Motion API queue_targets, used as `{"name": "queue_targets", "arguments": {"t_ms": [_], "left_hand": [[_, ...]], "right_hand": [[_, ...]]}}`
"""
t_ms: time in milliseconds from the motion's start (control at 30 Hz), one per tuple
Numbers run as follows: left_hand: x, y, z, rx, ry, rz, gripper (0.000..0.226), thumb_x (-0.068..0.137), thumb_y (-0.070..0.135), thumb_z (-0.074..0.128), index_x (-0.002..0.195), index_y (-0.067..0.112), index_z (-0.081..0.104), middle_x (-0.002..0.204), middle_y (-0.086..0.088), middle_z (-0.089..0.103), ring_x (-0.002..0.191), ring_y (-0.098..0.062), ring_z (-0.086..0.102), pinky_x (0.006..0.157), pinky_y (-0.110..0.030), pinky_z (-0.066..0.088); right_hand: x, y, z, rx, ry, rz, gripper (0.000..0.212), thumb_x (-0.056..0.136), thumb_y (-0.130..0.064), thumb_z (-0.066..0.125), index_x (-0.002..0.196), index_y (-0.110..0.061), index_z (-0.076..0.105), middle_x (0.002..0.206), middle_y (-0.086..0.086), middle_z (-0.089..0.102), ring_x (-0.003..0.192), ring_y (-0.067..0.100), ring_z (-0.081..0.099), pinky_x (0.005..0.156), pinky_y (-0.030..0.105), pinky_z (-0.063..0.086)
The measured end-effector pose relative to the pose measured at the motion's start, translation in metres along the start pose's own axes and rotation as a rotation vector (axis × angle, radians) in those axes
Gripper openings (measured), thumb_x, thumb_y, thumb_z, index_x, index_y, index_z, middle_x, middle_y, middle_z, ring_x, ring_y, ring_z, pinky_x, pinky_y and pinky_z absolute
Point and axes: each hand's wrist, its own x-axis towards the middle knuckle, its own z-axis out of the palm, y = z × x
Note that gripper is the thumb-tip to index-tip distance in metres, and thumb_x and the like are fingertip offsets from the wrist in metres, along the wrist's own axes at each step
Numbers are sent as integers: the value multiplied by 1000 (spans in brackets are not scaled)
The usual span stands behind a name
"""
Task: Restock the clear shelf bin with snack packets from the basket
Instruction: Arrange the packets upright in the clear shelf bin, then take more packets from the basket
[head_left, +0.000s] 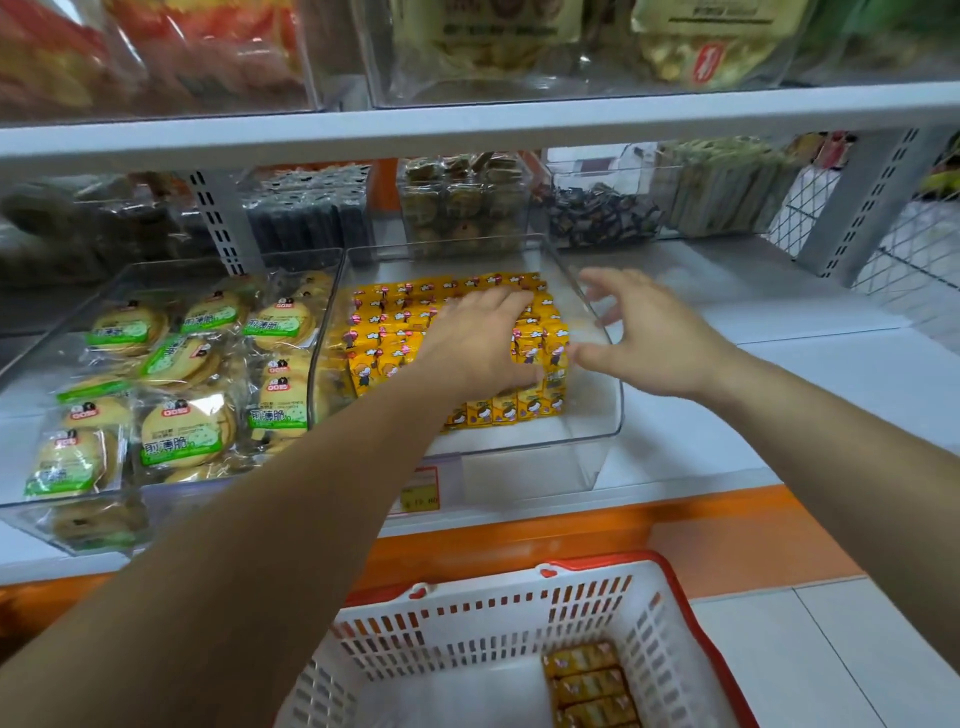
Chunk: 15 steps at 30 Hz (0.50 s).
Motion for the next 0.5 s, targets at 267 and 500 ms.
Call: {"name": "queue_targets", "arguments": {"t_ms": [267,500], "left_hand": [[21,9,24,126,-108,5,95,87,74,55,162,31,15,172,3,14,158,-24,13,126,-55,8],[14,19,-8,42,-155,-48,92,85,73,60,160,32,25,168,2,26,154,-26,24,125,-54,18]], "right_hand": [[-6,13,17,92,-20,0,80,83,-31,70,153,-18,35,145,4,49,118,25,60,98,32,44],[-14,-2,3,-90,17,19,75,82,-46,69,148,-26,41,138,-1,55,117,23,56,92,37,47]]}}
